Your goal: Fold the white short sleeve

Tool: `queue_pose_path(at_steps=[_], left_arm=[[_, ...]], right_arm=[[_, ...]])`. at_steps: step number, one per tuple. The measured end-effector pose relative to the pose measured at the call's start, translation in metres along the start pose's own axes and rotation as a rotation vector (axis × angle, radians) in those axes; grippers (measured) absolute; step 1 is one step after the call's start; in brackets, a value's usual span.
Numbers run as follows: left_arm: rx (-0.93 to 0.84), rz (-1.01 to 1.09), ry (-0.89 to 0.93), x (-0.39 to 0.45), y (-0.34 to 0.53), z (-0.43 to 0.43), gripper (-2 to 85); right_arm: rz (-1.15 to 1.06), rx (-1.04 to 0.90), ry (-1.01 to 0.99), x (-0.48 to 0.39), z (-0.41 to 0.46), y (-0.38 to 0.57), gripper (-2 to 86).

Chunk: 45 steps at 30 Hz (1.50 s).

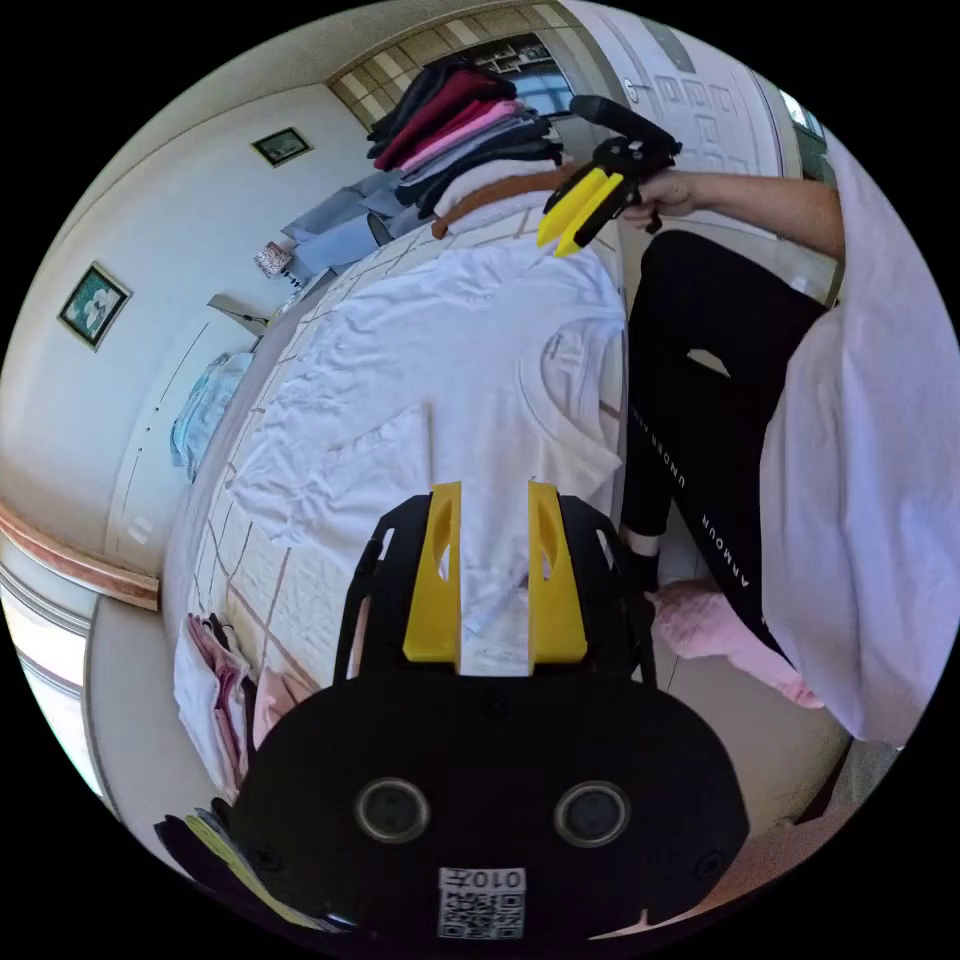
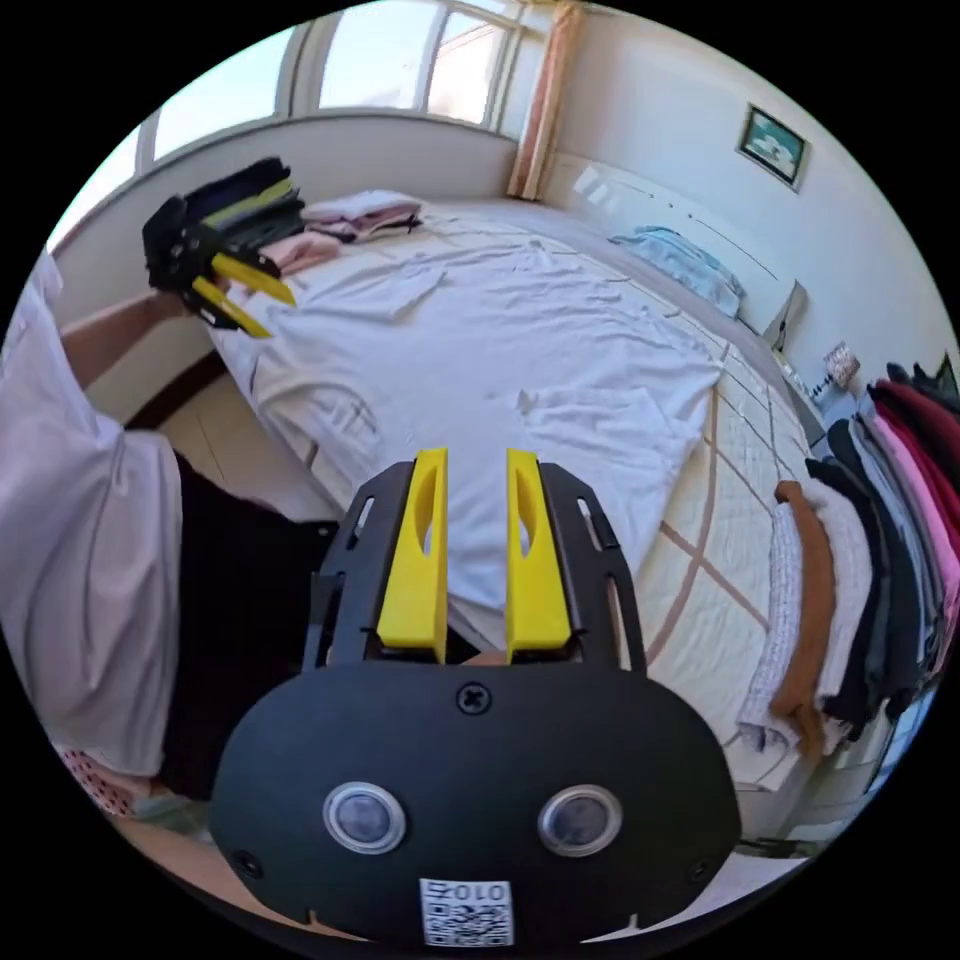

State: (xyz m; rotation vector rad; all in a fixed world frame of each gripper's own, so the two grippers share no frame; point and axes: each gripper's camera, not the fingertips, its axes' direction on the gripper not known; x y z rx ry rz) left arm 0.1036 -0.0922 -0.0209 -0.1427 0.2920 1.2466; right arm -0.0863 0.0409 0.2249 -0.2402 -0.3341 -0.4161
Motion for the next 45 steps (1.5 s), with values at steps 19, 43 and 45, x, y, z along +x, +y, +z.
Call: queue_pose_path(at_steps=[19,43,45], left_arm=[[0.074,0.035,0.030,-0.008,-0.045,-0.026,0.5],[0.119,-0.070,0.195,-0.126,-0.032,-0.031,-0.2],[0.093,-0.044,0.196,-0.124,-0.035,-0.030,-0.2]], right_arm=[[-0.285,-0.154,0.387,-0.143,0.024,0.000,9.5],[-0.027,0.053,0.268,-0.059,-0.032,0.014,1.7],[-0.035,0.052,0.186,-0.044,-0.047,0.019,1.5]])
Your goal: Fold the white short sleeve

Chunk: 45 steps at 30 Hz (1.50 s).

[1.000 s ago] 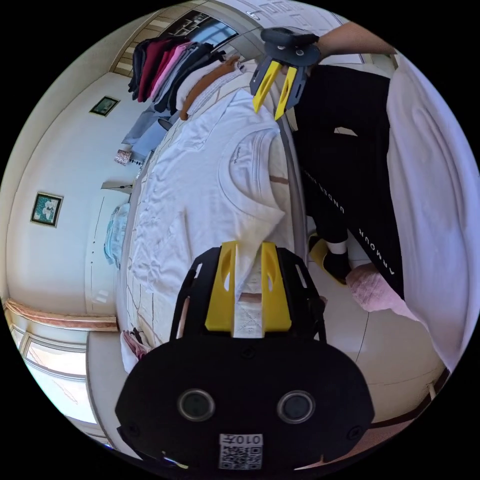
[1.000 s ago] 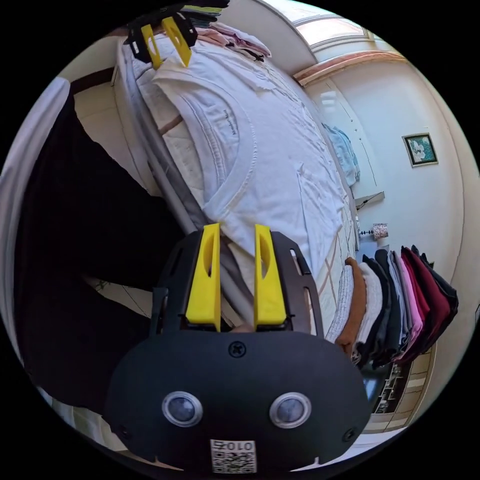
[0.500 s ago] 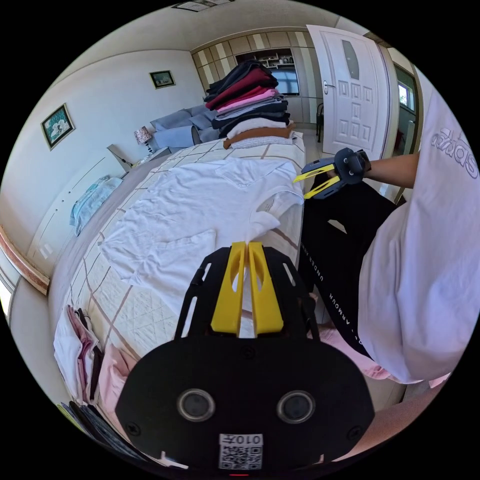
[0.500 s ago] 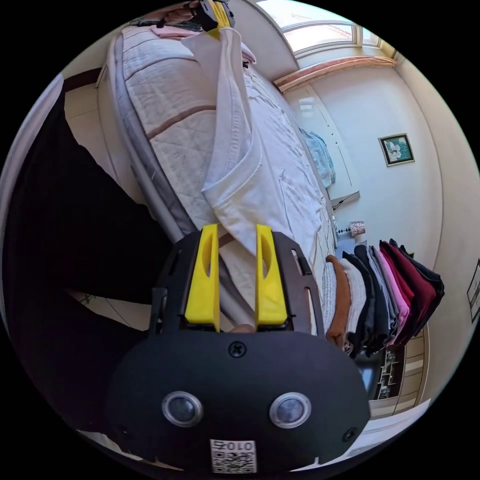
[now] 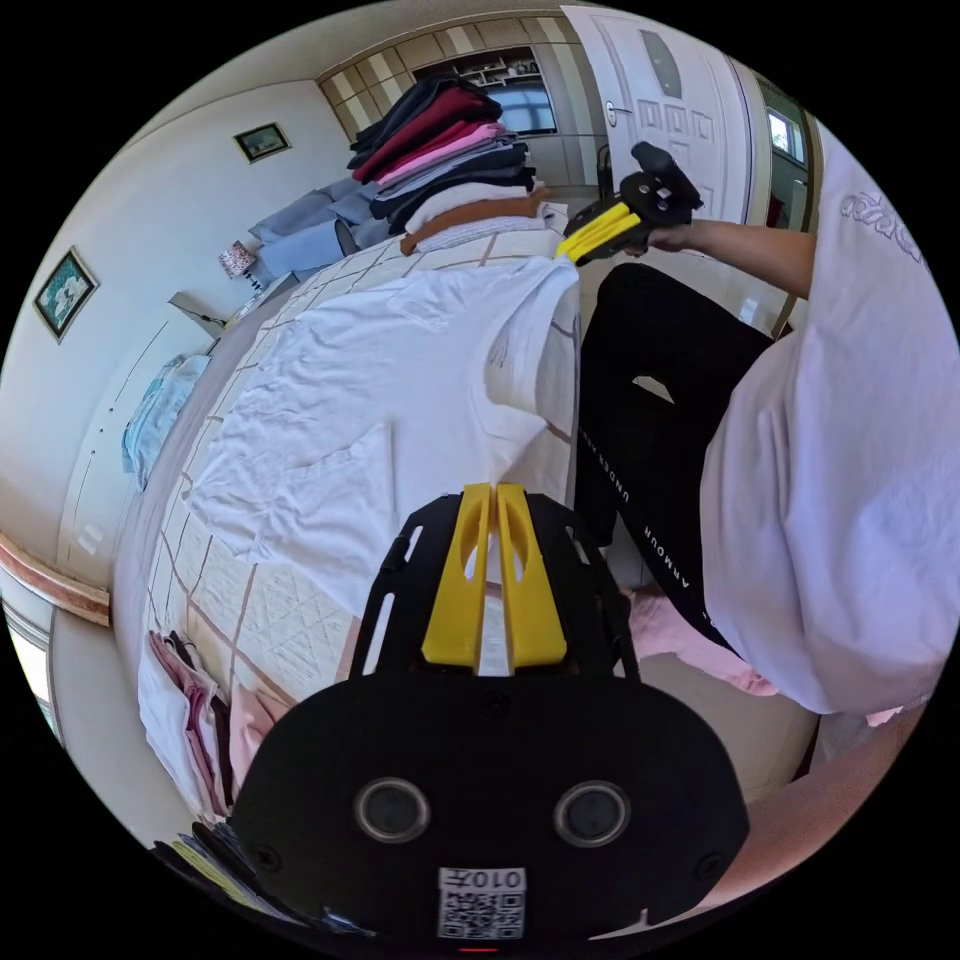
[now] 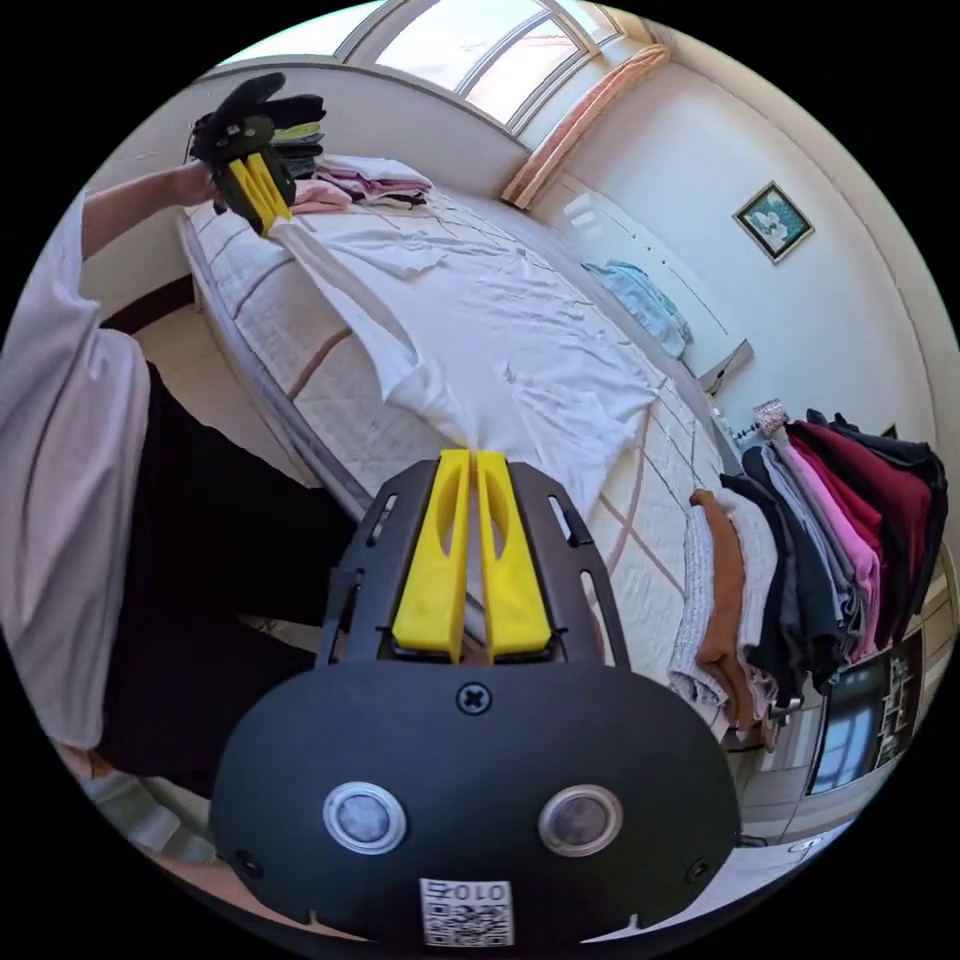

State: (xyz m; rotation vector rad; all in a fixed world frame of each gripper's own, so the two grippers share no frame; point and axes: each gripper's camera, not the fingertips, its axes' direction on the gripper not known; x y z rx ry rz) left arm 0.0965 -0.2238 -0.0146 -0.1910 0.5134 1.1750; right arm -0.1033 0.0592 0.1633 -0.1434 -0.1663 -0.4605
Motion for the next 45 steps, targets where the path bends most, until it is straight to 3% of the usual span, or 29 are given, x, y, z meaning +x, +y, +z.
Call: queue_pose_path(at_steps=[8,17,20,26,31,37,45], left_arm=[[-0.069,0.059,-0.022,0.005,-0.009,-0.005,-0.2],[-0.175,0.139,0.150,0.015,-0.017,0.000,-0.2],[-0.160,0.161,0.202,-0.032,-0.027,-0.011,-0.2],[-0.139,0.127,0.110,-0.210,-0.068,-0.024,-0.2],[-0.261,-0.090,0.102,-0.362,-0.102,0.062,-0.2],[-0.438,-0.174,0.150,-0.392,-0.095,0.192,0.1],[-0.362,-0.372,0.107,-0.378,-0.036,0.229,3.5]], right_arm=[[-0.149,-0.067,-0.050,0.011,-0.013,-0.004,1.2],[-0.204,-0.140,-0.222,0.021,-0.001,0.009,1.2],[-0.228,-0.124,-0.196,0.062,-0.001,-0.020,1.2],[-0.229,-0.129,-0.141,0.197,0.046,-0.117,1.3],[-0.095,-0.221,-0.207,0.290,0.150,-0.184,1.3],[-0.039,-0.411,-0.252,0.316,0.282,-0.201,1.5],[0.118,-0.324,-0.262,0.340,0.333,-0.165,4.4]])
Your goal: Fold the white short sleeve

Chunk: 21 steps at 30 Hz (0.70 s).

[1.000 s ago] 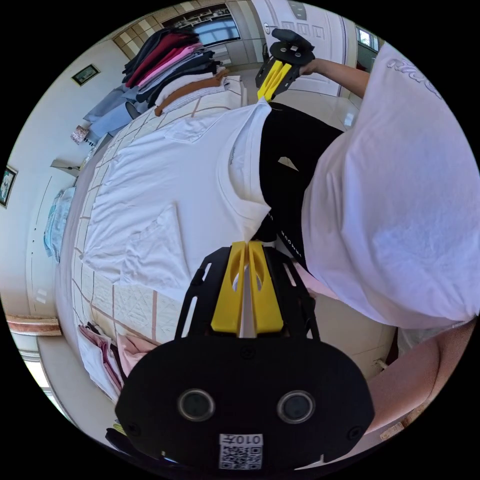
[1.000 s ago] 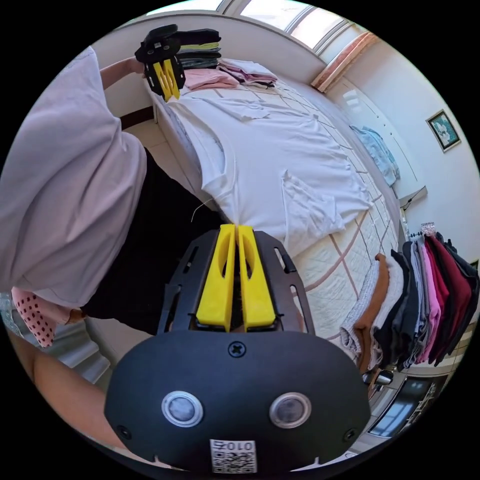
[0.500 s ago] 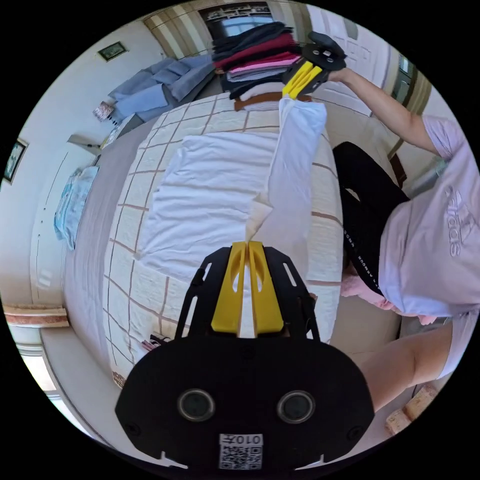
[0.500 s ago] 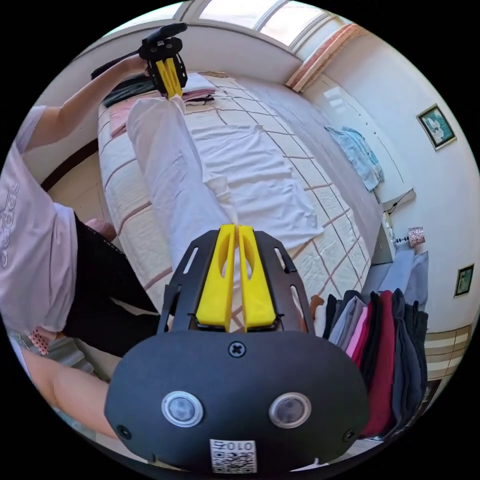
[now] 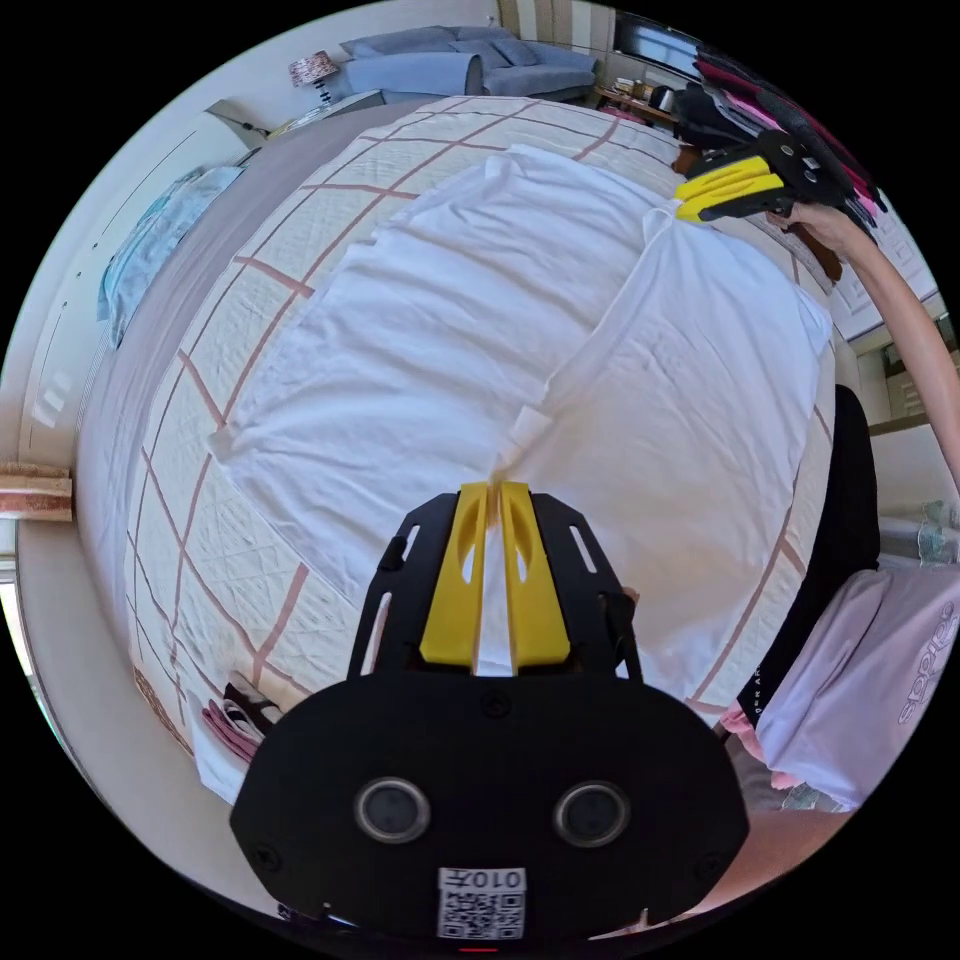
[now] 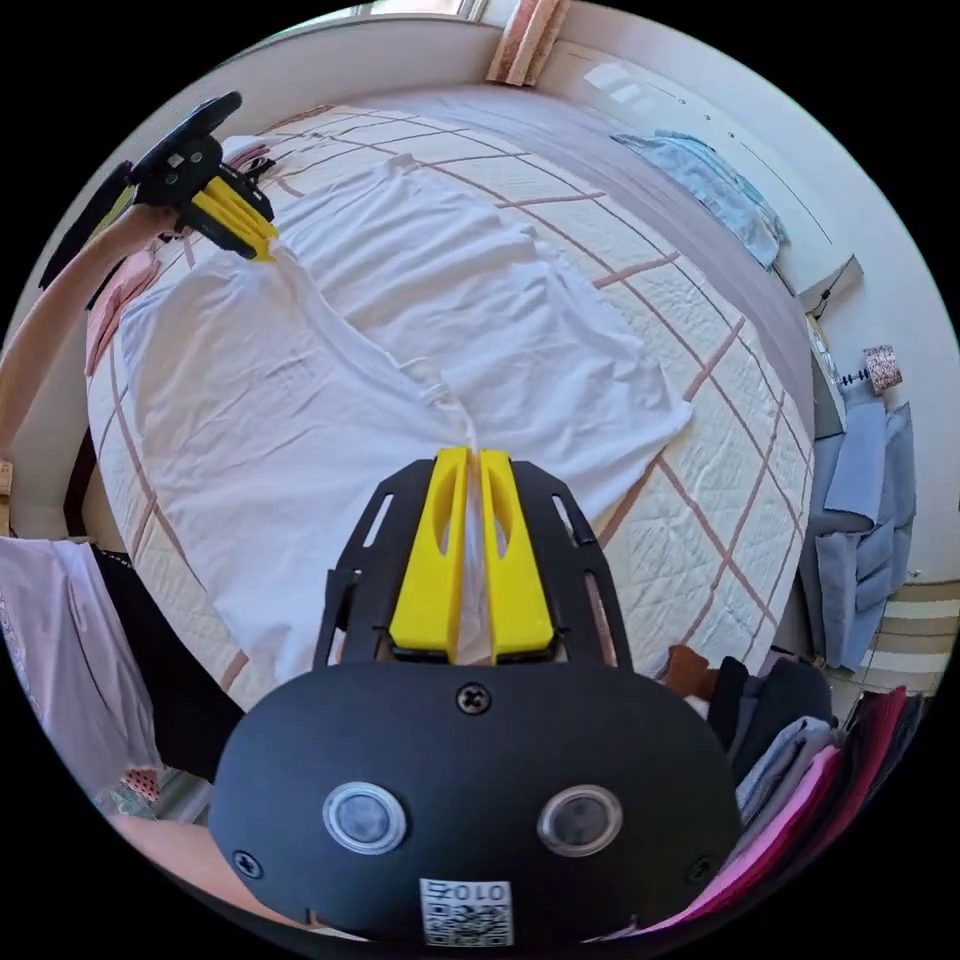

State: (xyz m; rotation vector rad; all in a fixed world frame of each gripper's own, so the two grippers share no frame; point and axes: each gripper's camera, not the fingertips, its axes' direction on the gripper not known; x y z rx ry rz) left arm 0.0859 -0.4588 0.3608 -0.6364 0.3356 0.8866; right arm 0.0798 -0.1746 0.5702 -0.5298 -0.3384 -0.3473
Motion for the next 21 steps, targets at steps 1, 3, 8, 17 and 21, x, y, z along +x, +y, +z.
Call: queue_pose_path(at_steps=[1,3,8,17,21], left_arm=[[0.056,-0.037,-0.020,0.001,0.020,-0.007,4.6],[0.204,-0.127,-0.039,0.001,0.066,-0.032,6.3],[0.549,-0.358,-0.073,0.037,0.252,-0.093,8.4],[0.470,-0.331,0.026,0.134,0.386,0.011,8.9],[0.490,-0.269,0.022,0.153,0.363,0.033,8.4]], right_arm=[[0.065,0.044,-0.004,0.008,-0.005,0.014,5.2],[0.140,0.180,-0.007,0.013,-0.028,0.046,5.7],[0.192,0.465,0.039,-0.028,-0.088,0.193,6.6],[0.150,0.377,-0.054,-0.095,0.005,0.299,5.8],[0.159,0.349,-0.038,-0.093,0.034,0.279,5.4]])
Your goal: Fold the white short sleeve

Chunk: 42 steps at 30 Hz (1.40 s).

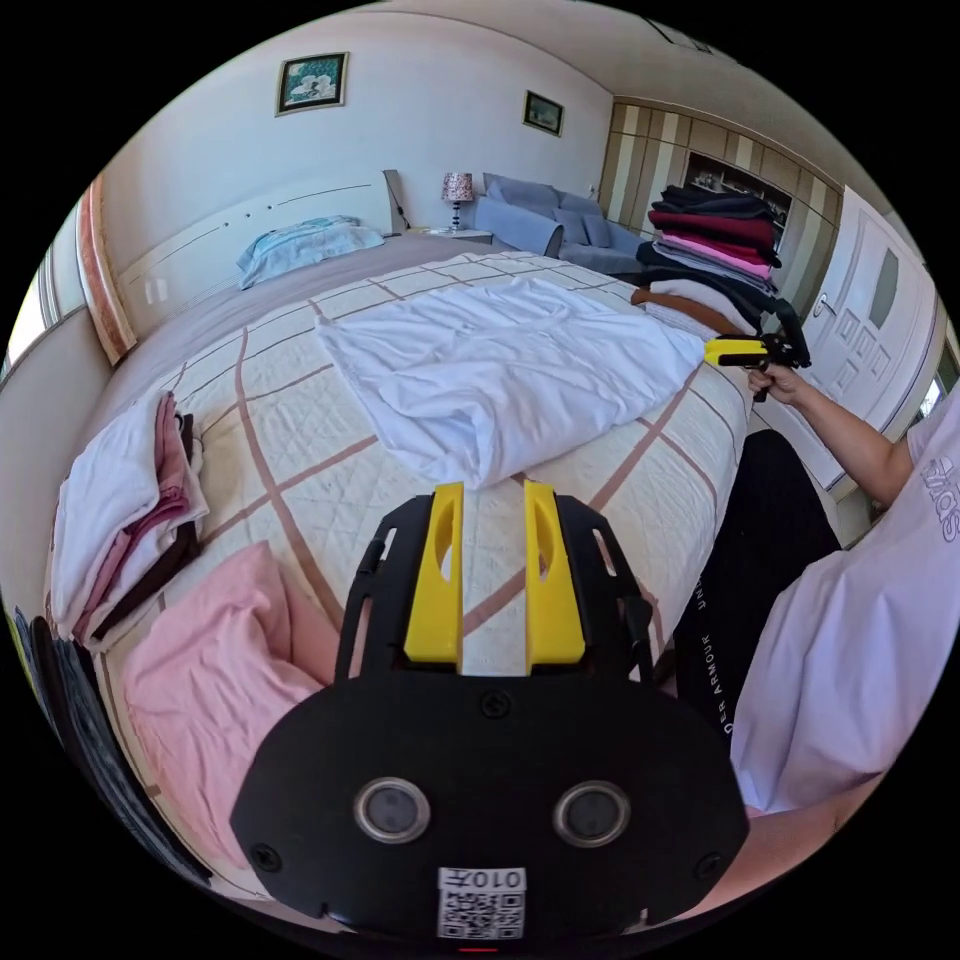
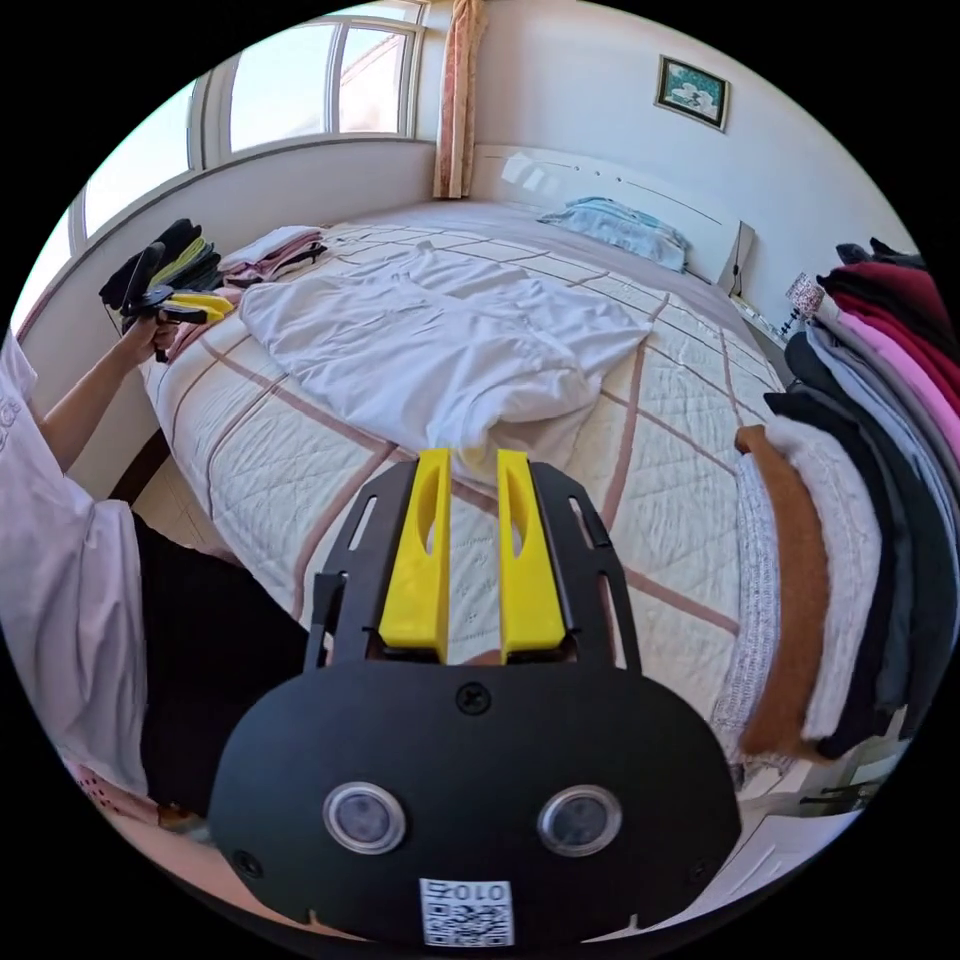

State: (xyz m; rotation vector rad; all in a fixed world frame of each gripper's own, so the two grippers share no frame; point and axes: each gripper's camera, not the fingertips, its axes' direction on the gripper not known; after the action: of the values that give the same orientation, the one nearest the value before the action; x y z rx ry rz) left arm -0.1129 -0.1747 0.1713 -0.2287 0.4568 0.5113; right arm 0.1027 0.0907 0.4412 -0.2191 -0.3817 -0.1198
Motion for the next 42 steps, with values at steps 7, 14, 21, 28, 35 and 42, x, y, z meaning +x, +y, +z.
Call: queue_pose_path(at_steps=[7,14,21,28,35,42], left_arm=[[-0.145,0.021,-0.052,0.016,-0.004,0.051,5.7],[-0.050,0.027,-0.088,0.017,0.006,0.025,8.2],[-0.088,0.277,-0.024,0.021,-0.003,0.071,10.9],[-0.043,0.385,0.219,0.022,-0.015,0.110,10.3],[-0.096,0.294,0.231,0.004,0.003,0.138,6.4],[-0.033,0.122,0.444,-0.044,0.012,0.136,1.9]], right_arm=[[0.108,-0.144,-0.163,0.042,0.005,0.013,3.1],[0.135,-0.058,-0.167,0.038,0.014,0.045,4.5],[0.156,0.010,-0.195,0.037,0.016,0.072,9.0],[0.149,-0.001,-0.200,0.025,0.034,0.073,7.5],[0.158,-0.013,-0.183,0.020,0.050,0.074,5.2],[0.174,-0.015,-0.192,0.019,0.030,0.066,4.1]])
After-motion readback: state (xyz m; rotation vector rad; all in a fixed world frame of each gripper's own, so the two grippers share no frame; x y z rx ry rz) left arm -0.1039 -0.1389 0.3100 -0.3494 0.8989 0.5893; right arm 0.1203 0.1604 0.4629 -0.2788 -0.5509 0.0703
